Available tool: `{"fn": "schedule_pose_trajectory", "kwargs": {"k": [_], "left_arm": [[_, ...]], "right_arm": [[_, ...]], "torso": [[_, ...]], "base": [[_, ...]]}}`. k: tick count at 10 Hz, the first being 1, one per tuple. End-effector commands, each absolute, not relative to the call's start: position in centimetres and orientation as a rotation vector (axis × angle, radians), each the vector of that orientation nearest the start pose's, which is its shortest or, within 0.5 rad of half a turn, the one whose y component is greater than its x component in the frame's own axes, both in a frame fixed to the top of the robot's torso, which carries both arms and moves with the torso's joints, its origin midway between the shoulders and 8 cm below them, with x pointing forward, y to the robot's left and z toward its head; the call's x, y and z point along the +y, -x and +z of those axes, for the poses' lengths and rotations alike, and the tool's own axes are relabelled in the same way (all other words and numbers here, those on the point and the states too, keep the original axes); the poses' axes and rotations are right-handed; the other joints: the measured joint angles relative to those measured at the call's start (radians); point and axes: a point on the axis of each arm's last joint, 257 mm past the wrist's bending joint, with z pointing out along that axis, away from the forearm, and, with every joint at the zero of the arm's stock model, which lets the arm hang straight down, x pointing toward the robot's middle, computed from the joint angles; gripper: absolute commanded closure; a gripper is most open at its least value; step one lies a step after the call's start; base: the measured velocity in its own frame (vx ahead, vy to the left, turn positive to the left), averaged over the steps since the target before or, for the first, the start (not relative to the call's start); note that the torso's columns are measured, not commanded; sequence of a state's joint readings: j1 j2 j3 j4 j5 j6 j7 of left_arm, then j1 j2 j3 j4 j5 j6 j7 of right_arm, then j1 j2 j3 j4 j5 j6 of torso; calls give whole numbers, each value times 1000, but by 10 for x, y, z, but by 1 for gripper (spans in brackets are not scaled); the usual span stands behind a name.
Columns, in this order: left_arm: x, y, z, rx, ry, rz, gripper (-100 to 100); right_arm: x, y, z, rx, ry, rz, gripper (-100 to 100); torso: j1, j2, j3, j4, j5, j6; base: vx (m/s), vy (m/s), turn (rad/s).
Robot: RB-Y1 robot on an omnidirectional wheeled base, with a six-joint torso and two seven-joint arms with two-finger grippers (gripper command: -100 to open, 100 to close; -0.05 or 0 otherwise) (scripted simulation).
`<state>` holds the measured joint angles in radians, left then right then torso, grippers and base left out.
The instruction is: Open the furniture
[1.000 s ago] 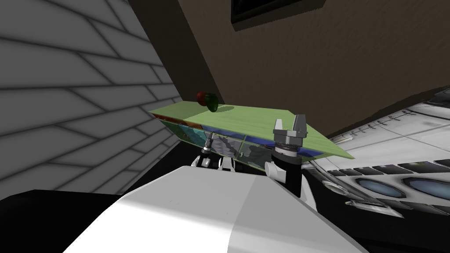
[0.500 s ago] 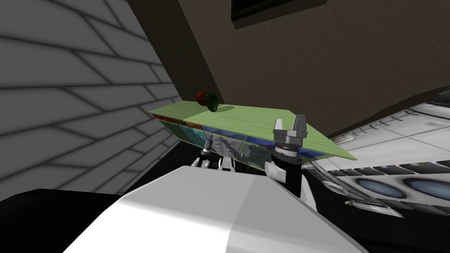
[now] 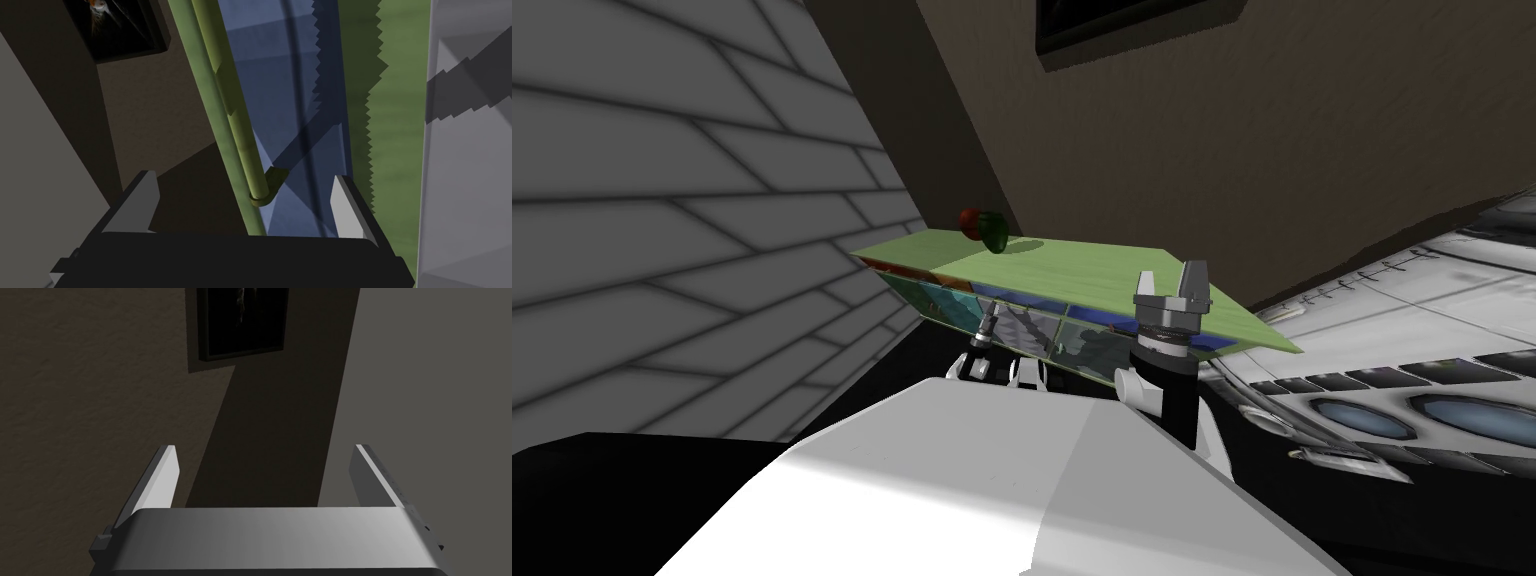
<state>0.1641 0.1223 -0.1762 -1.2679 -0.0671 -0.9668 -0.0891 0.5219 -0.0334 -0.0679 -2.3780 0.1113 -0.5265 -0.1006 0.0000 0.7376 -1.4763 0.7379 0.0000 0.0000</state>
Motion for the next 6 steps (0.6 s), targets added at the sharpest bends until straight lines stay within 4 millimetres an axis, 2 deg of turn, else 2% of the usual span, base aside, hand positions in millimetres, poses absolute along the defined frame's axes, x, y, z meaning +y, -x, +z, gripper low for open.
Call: {"fn": "schedule_pose_trajectory", "kwargs": {"k": [1,6], "left_arm": [[176,-431,-222,1062,613,-1377,-100],[176,-452,-222,1110,630,-1357,-100]], "right_arm": [[-276,-317,64,615,-505,1275,0],[-276,-317,64,615,-505,1275,0]], "torso": [[0,0,0,0,0,0],[0,1,0,0,0,0]], "base": [[-43,-17,-1],[-44,-14,-2]]}}
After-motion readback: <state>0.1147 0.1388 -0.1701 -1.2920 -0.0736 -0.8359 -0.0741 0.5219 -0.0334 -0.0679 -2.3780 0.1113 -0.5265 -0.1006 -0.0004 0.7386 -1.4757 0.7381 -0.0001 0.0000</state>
